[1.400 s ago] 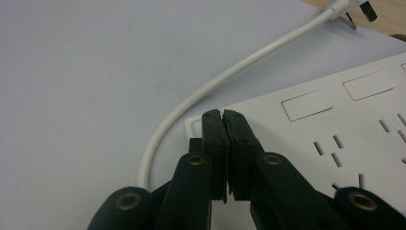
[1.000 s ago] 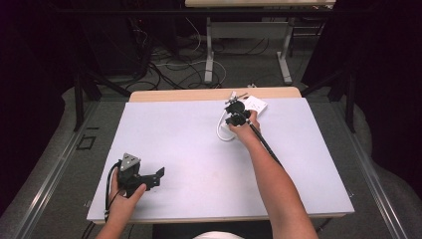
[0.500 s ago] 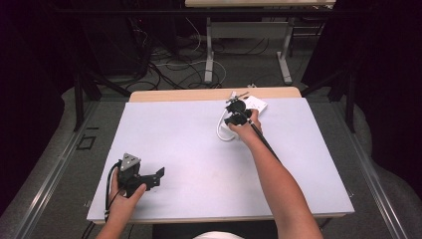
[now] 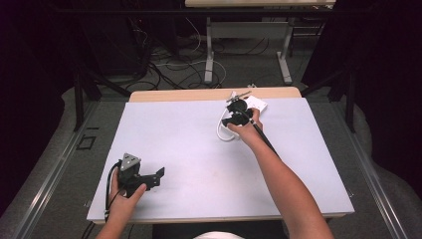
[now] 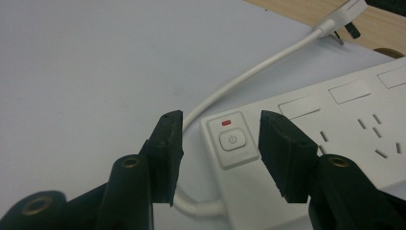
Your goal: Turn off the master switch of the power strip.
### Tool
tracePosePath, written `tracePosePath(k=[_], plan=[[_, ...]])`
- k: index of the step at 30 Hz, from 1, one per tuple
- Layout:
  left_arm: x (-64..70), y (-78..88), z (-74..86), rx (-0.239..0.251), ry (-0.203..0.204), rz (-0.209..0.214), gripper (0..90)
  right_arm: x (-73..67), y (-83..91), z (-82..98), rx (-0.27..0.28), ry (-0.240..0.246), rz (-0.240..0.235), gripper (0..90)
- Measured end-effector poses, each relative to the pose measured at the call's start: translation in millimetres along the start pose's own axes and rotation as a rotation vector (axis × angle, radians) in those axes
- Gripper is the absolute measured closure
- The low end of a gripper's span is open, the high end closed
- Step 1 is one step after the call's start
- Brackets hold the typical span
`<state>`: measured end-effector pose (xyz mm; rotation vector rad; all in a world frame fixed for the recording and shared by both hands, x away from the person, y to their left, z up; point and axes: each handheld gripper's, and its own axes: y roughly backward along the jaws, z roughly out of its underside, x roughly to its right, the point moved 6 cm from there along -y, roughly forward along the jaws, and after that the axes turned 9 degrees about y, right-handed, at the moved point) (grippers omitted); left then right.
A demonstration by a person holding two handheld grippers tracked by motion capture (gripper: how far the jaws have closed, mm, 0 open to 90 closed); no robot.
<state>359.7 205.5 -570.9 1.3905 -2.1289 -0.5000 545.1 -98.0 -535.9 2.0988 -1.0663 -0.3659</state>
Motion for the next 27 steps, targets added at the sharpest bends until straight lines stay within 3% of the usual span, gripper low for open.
tracePosePath(k=[5,13,19,27], plan=[[0.0,0.0,-0.3,0.002,-0.003,0.000,0.8,-5.6,5.2,1.5,-0.003,0.008,-0.010,45.3],[-0.5,0.5,-1.0,0.008,0.003,0.001,0.8,-15.7,21.1,7.8,0.015,0.011,-0.022,25.3],[-1.1,0.1,-1.2,0.007,0.000,-0.001,0.8,-22.2,34.8,9.3,0.051,0.020,-0.043,18.9],[-2.4,1.2,-1.9,0.009,0.003,-0.005,0.8,-30.0,56.9,18.2,0.056,0.021,-0.018,14.8]])
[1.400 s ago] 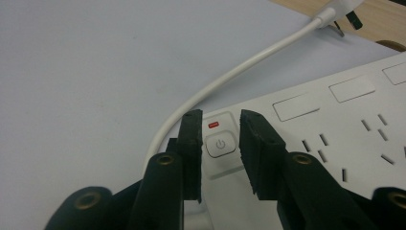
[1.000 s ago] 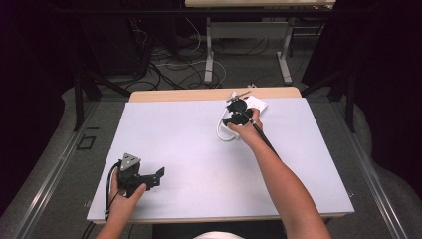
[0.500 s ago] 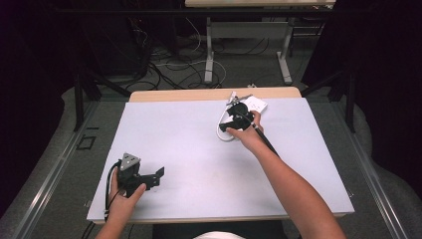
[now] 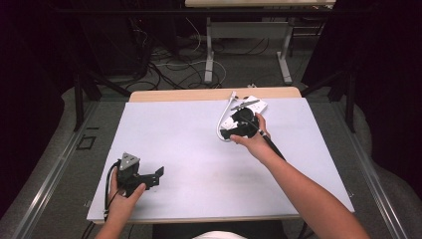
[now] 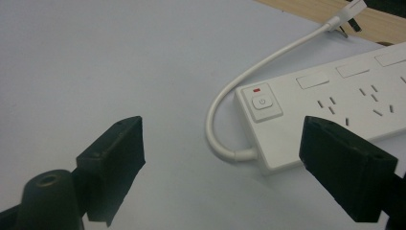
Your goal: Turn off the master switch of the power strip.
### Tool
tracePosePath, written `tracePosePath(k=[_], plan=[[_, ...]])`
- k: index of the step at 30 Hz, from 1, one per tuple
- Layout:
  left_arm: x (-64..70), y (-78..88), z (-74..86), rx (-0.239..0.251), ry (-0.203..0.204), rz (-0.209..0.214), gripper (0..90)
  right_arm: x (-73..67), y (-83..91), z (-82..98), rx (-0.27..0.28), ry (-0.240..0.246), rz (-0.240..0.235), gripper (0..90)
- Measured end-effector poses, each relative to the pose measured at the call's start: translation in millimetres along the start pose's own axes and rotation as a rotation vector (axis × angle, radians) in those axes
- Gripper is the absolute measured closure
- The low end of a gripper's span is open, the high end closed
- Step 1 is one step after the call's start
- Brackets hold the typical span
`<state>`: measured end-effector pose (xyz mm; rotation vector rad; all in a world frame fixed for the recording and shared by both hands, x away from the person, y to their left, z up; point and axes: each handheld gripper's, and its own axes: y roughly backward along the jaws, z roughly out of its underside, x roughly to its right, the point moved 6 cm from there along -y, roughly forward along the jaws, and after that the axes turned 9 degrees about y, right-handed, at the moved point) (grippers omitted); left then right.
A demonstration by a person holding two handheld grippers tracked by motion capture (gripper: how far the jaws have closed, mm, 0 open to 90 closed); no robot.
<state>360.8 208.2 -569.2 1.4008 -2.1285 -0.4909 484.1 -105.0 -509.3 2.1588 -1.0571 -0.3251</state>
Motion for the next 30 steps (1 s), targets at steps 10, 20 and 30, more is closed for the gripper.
tracePosePath(k=[10,20,30], plan=[[0.7,0.1,0.4,0.002,-0.004,0.001,0.7,0.8,26.8,17.2,0.007,0.002,-0.018,7.0],[3.1,0.4,0.4,0.004,-0.004,0.002,0.7,18.8,55.9,39.8,0.031,-0.003,0.027,0.0],[3.6,0.8,0.0,0.009,-0.004,0.002,0.7,32.9,81.8,62.9,0.051,0.008,0.099,0.0]])
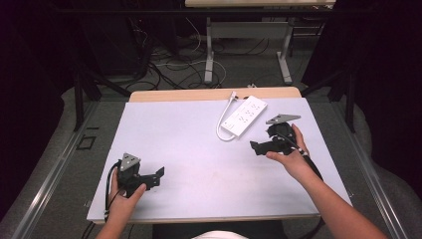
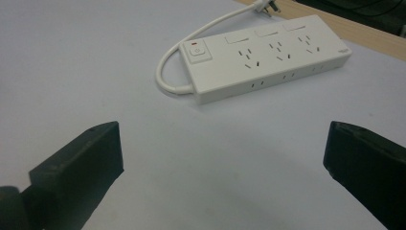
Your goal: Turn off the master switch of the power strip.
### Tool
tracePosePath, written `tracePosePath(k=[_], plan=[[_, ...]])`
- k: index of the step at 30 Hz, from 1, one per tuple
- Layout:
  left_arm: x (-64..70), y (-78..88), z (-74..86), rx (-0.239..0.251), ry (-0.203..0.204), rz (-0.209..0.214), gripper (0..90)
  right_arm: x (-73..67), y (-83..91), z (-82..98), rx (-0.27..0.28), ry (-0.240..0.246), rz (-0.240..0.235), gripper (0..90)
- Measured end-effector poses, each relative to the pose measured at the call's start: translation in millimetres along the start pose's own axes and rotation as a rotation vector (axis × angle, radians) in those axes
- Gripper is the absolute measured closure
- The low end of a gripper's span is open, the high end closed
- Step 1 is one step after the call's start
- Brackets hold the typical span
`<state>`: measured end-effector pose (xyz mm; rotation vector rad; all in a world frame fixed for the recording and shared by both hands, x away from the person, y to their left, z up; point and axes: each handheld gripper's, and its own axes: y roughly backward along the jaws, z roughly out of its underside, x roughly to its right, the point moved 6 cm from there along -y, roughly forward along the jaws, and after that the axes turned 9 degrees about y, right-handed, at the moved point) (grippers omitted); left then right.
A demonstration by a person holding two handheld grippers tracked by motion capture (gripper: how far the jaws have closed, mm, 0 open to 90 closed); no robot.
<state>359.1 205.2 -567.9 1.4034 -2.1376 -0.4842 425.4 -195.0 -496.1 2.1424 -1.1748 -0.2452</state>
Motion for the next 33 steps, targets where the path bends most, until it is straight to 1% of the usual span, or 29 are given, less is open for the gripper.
tracePosePath(k=[1,2,3,7,9,11,14,17,19,21,22,23,24,25,26,27,28,30,32,33], plan=[[0.2,0.1,0.0,0.000,0.001,0.001,0.7,1.4,3.0,2.6,0.002,0.007,0.002,0.0],[0.2,0.2,-0.1,0.000,-0.001,0.000,0.7,1.6,5.2,4.4,0.004,-0.002,0.004,0.0],[0.2,0.4,-0.2,0.001,-0.002,0.000,0.7,2.8,7.2,6.6,0.010,0.000,0.002,0.0],[0.3,0.9,-0.3,0.003,0.000,0.000,0.7,4.9,15.8,15.4,0.027,-0.030,-0.004,0.0],[0.6,1.0,-0.3,0.005,0.000,0.000,0.7,6.2,20.2,20.3,0.038,-0.035,0.004,0.0],[1.2,1.5,-0.4,0.005,-0.007,0.004,0.7,8.0,24.8,25.9,0.051,-0.040,0.015,0.0],[2.3,1.6,-0.4,0.005,-0.009,0.006,0.7,9.2,30.3,34.9,0.070,-0.068,0.016,0.0],[2.6,1.8,-0.4,0.005,-0.008,0.008,0.7,10.7,35.2,45.6,0.077,-0.086,0.022,0.0],[2.9,2.3,-0.6,0.007,-0.006,0.011,0.7,11.1,38.5,52.5,0.089,-0.110,0.021,0.0],[3.8,2.8,-0.8,0.010,-0.008,0.022,0.7,12.3,40.3,59.1,0.103,-0.126,0.008,0.0],[4.7,2.9,-0.7,0.010,-0.011,0.026,0.7,12.9,41.1,63.0,0.102,-0.143,0.014,0.0],[4.8,3.0,-0.8,0.010,-0.019,0.027,0.7,14.7,40.5,67.8,0.110,-0.140,0.014,0.0],[5.6,3.2,-0.6,0.010,-0.020,0.030,0.7,17.1,39.9,76.3,0.105,-0.150,0.035,0.0],[6.1,3.2,-0.5,0.011,-0.023,0.031,0.7,18.4,40.2,81.2,0.098,-0.149,0.038,0.0],[6.3,3.3,-0.3,0.012,-0.026,0.028,0.7,18.4,40.2,81.2,0.098,-0.149,0.038,0.0],[6.1,3.8,-0.4,0.012,-0.031,0.024,0.7,21.4,39.8,90.5,0.100,-0.149,0.050,0.0],[6.1,3.9,-0.4,0.018,-0.032,0.024,0.7,21.4,39.8,90.5,0.100,-0.149,0.050,0.0],[5.9,4.9,-0.8,0.026,-0.027,0.024,0.7,23.6,40.5,99.2,0.094,-0.169,0.066,0.0],[6.1,5.4,-0.9,0.029,-0.027,0.026,0.7,26.0,41.8,107.1,0.095,-0.175,0.071,0.0],[6.1,5.7,-1.0,0.029,-0.032,0.025,0.7,26.0,42.2,110.0,0.096,-0.188,0.066,0.0]])
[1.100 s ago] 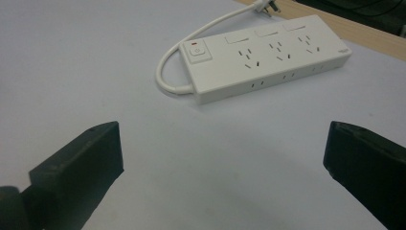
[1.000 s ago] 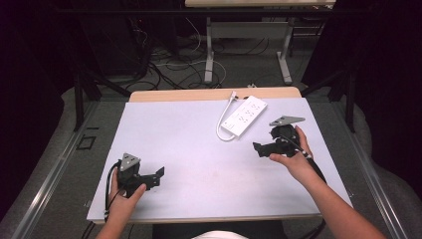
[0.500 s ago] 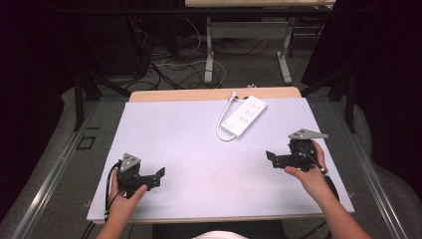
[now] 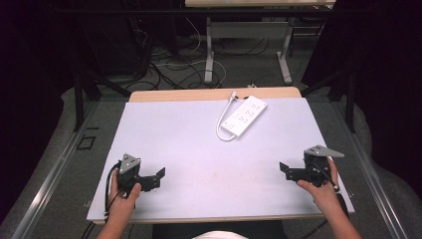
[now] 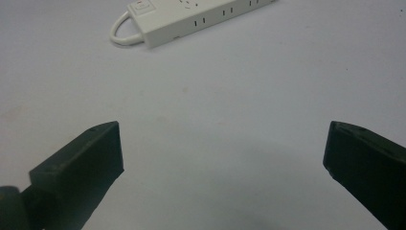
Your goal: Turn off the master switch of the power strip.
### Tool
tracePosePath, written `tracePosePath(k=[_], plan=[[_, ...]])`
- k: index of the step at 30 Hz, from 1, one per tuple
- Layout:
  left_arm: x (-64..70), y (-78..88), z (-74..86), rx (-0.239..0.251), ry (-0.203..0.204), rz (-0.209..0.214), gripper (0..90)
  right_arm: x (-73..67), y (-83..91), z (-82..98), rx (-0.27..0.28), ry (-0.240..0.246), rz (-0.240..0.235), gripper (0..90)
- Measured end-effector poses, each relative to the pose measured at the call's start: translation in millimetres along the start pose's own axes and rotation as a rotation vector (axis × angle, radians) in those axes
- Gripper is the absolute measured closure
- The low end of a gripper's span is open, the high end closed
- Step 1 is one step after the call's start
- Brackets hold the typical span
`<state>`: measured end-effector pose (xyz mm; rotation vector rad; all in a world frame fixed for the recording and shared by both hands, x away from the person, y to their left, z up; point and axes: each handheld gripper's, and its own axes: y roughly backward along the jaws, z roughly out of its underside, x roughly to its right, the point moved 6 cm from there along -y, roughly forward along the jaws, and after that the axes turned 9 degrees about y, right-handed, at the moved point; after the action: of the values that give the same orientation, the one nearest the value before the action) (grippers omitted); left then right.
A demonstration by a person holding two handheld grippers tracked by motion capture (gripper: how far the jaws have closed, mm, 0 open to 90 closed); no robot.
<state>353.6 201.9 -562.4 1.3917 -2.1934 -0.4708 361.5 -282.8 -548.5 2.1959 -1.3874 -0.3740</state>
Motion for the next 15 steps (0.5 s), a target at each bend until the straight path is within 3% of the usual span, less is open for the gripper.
tracePosePath(k=[15], plan=[[0.7,-0.9,0.9,0.001,-0.004,-0.003,0.7,19.3,1.8,31.0,0.068,-0.038,0.076,0.0]])
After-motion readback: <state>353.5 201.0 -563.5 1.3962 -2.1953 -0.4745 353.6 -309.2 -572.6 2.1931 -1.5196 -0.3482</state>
